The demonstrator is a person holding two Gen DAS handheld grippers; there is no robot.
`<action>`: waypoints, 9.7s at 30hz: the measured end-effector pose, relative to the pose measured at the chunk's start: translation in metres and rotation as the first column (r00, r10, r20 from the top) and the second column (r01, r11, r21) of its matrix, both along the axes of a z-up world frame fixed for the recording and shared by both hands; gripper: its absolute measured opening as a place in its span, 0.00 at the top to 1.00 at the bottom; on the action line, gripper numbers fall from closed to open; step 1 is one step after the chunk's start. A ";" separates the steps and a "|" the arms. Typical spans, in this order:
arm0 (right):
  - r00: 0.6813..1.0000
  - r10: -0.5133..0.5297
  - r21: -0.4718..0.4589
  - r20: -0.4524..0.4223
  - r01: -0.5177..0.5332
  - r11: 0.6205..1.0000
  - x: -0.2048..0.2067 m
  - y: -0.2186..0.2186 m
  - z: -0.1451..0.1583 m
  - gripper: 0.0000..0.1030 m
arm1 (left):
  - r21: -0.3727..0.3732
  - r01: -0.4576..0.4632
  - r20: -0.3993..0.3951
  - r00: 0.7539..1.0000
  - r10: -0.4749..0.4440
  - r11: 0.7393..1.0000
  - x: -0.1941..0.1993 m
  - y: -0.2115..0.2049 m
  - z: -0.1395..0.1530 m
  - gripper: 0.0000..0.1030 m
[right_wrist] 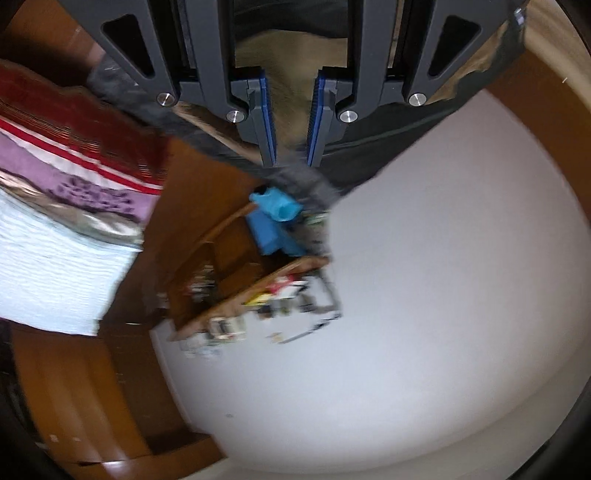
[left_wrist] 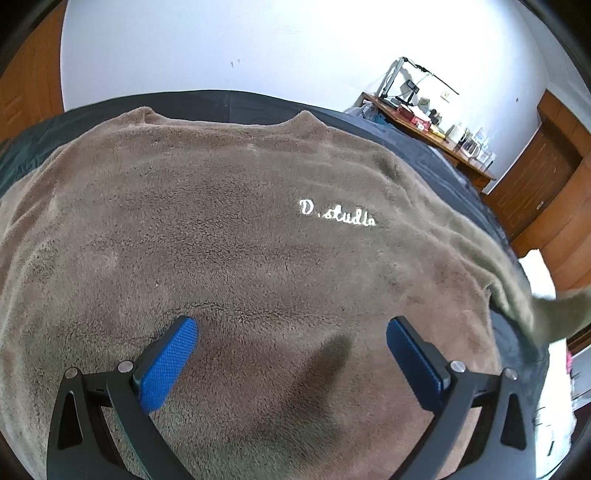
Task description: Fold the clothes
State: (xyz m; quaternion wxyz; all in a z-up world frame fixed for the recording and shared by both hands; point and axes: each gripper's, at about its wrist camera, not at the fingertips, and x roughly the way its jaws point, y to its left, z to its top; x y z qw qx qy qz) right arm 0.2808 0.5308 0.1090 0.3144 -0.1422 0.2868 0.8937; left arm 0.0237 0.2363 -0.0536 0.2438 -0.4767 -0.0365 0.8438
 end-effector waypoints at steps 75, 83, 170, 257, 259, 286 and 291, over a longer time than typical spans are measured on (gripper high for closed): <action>0.872 0.458 -0.285 -0.173 -0.489 0.824 0.003 -0.057 -0.107 0.84 | 0.019 0.052 -0.026 0.998 -0.051 0.998 0.003 -0.011 0.008 0.00; 0.690 0.676 -0.179 -0.260 -0.722 0.668 -0.074 -0.148 -0.066 0.84 | 0.106 0.120 -0.085 0.990 -0.112 0.987 0.027 -0.029 0.039 0.00; 0.910 0.376 0.159 0.175 -0.403 0.901 -0.216 -0.161 -0.134 0.25 | -0.034 -0.269 -0.041 0.963 0.267 0.963 -0.143 -0.177 0.060 0.68; 0.621 0.572 0.018 0.536 -0.686 0.728 -0.272 -0.214 -0.184 0.01 | -0.233 0.107 -0.054 0.991 -0.123 0.967 -0.074 -0.031 0.014 0.18; 0.674 0.571 -0.002 0.469 -0.646 0.764 -0.268 -0.200 -0.177 0.01 | -0.275 0.142 -0.061 0.984 -0.165 0.951 -0.062 -0.034 0.012 0.18; 0.839 0.389 -0.047 0.381 -0.402 0.914 -0.251 -0.154 -0.176 0.01 | -0.244 0.201 -0.090 0.969 -0.228 0.949 -0.058 0.018 0.014 0.18; 0.818 0.423 0.015 0.390 -0.465 0.885 -0.255 -0.170 -0.172 0.01 | -0.216 0.235 -0.081 0.963 -0.257 0.948 -0.047 0.005 0.017 0.18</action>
